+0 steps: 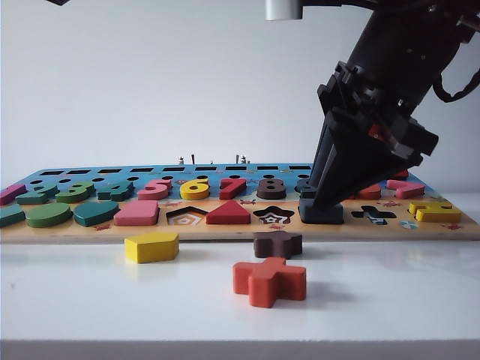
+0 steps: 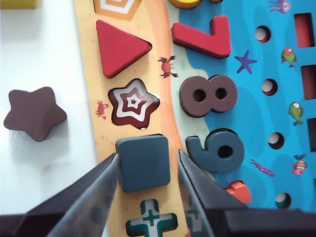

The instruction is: Insert the cube into the slot.

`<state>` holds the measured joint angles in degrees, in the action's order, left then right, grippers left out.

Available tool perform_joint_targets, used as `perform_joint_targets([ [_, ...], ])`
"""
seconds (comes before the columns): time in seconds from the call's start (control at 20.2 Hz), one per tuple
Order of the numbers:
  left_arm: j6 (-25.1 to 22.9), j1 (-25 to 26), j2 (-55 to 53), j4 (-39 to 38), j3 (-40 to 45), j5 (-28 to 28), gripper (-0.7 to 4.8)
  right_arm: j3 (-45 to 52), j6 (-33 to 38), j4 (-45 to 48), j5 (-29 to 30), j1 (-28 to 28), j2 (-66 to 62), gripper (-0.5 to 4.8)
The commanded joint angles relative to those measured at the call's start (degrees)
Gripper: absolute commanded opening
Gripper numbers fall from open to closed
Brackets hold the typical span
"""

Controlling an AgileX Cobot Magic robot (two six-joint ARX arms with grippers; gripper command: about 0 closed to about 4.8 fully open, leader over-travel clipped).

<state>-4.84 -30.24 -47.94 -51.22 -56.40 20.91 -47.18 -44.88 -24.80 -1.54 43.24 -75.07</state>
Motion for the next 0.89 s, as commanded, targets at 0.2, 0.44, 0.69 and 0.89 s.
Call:
perform_joint_targets([
  [0.2, -0.1, 0.0, 0.0, 0.8, -0.3, 0.2, 0.20, 1.1, 0.2, 0.5, 0.0, 0.0, -0.5, 2.20],
  [0.44, -0.1, 0.0, 0.0, 0.8, -0.3, 0.2, 0.20, 1.1, 0.0, 2.5, -0.7, 0.0, -0.3, 2.20],
  [0.69, -0.1, 0.0, 0.0, 0.8, -0.3, 0.2, 0.20, 1.1, -0.1, 2.9, -1.5, 0.0, -0.3, 2.20],
  [0.89, -0.1, 0.0, 0.1, 0.8, -0.3, 0.2, 0.20, 1.1, -0.1, 2.9, -1.5, 0.0, -0.3, 2.20],
])
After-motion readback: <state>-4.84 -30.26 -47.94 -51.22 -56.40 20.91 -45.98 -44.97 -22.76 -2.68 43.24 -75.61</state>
